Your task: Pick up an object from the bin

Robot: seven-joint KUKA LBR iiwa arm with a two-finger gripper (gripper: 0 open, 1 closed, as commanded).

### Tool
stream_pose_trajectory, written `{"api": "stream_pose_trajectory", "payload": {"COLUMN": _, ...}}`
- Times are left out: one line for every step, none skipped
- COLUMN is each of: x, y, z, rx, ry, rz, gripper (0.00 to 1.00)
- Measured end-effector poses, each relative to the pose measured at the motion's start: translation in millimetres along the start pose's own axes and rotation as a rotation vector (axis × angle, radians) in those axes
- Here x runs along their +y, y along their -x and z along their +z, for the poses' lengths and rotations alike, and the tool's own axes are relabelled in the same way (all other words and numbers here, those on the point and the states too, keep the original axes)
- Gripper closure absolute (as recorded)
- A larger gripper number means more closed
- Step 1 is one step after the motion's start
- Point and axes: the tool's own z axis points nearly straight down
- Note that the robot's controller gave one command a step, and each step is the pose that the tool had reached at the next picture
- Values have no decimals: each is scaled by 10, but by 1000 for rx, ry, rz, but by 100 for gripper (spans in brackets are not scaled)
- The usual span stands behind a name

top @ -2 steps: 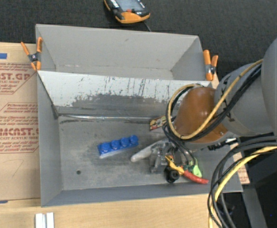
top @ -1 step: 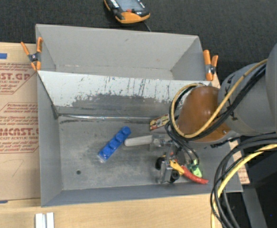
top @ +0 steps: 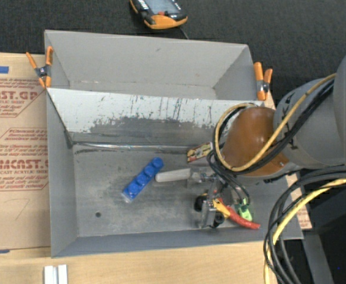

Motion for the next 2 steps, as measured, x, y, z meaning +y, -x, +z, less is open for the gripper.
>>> {"api": "stream_pose_trajectory", "payload": {"x": 150, "y": 566, "z": 12, "rx": -1, "ry": 1, "rz": -264, "gripper": 0}}
{"api": "stream_pose_trajectory", "payload": {"x": -319, "y": 2, "z": 13, "rx": 8, "ry": 1, "rz": 4, "gripper": 0}}
